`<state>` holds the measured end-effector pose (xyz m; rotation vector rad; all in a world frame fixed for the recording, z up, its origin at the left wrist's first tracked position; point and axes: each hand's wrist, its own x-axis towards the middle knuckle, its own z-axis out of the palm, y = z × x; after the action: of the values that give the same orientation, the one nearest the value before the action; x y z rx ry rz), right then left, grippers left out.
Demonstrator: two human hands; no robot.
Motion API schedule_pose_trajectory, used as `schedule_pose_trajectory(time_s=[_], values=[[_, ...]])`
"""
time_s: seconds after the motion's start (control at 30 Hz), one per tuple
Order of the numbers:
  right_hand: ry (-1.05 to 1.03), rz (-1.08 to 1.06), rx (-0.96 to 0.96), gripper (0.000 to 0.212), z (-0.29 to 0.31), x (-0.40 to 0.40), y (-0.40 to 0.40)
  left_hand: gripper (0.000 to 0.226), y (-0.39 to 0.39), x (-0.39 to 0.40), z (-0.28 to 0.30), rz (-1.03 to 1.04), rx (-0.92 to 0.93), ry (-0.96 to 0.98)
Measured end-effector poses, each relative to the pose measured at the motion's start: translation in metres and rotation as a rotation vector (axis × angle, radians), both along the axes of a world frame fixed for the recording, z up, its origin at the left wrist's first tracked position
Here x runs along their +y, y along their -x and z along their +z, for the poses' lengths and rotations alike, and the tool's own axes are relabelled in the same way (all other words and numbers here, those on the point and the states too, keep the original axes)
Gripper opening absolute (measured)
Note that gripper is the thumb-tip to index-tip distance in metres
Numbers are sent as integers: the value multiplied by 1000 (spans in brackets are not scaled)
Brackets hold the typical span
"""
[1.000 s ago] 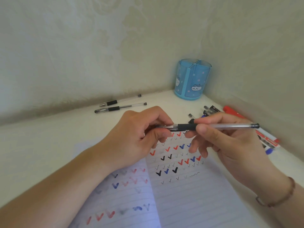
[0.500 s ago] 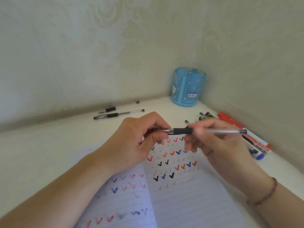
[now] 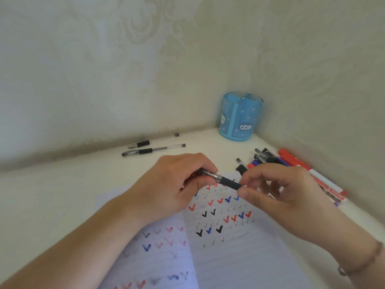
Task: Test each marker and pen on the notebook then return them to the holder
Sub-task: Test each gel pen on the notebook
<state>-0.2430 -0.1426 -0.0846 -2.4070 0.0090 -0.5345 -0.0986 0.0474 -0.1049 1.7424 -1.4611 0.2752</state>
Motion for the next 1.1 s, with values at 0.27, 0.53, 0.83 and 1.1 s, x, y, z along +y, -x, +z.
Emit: schedule_pose_trajectory(time_s=[0.27, 0.53, 0.83, 1.1], values=[[77, -605, 57, 19, 5, -61, -3, 40, -68, 27, -5, 660, -73, -267], [151, -700, 267, 18, -5, -73, -5, 25, -80, 31, -16, 985, -5, -479], [181, -700, 275, 17, -4, -69, -5, 8, -83, 32, -16, 974, 24, -409], [-242, -111, -115, 30, -3, -11, -7, 15, -14, 10, 15, 220, 162, 3]])
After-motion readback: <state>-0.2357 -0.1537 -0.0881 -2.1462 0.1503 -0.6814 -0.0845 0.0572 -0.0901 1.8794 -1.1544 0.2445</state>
